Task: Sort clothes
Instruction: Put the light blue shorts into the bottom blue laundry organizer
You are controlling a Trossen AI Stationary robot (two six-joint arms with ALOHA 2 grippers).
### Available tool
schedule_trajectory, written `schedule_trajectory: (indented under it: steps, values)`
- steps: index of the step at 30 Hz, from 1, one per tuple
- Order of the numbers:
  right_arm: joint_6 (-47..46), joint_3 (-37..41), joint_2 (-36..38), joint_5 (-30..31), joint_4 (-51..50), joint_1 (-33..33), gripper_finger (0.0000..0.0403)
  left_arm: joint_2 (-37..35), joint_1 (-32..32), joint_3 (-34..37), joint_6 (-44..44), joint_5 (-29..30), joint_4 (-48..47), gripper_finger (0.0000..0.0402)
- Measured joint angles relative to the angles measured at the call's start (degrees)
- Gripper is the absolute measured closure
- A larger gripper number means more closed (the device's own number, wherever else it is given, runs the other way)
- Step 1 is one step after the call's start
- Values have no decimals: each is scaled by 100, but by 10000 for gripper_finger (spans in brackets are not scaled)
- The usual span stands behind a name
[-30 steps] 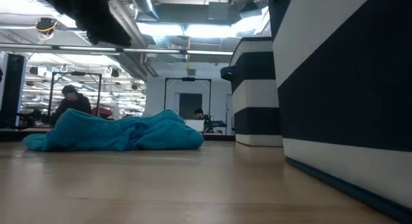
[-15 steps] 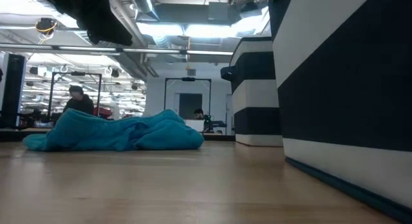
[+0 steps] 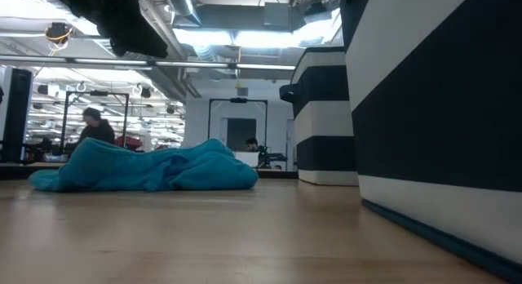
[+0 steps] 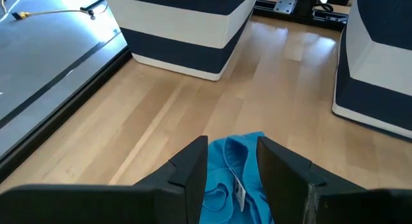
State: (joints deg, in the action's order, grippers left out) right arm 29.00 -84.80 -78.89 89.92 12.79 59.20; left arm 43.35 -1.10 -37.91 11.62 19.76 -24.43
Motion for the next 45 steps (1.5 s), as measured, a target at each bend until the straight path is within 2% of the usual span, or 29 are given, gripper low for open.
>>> schedule_trajectory:
  steps: [7,12,14,20,25,28,30,34,45]
  values:
    - [-489,816,9,-102,20,-246,366,0,0,0,-2,0,-2,276]
    - [-1436,1078,22,-986,-425,-263,366,0,0,0,-7,0,-2,276]
    - [-2284,1076,47,-1455,-1205,-298,366,15,2,0,-26,0,-2,276]
    - [-6210,1078,125,-3349,-4615,-924,375,129,0,0,-36,-1,3,276]
    - [-7950,911,147,-4773,-6491,-1410,376,246,0,2,-37,-2,-7,276]
    - [-8652,861,164,-5790,-7203,-1733,371,326,0,2,-20,-1,-16,276]
    - [-8958,939,116,-6200,-7529,-1925,371,397,0,2,-23,0,-19,276]
    - [-9010,1331,-5,-6596,-7570,-2244,375,568,0,2,-47,0,5,276]
    - [-8831,2597,-405,-6742,-6026,-2363,365,1050,0,2,-174,0,133,276]
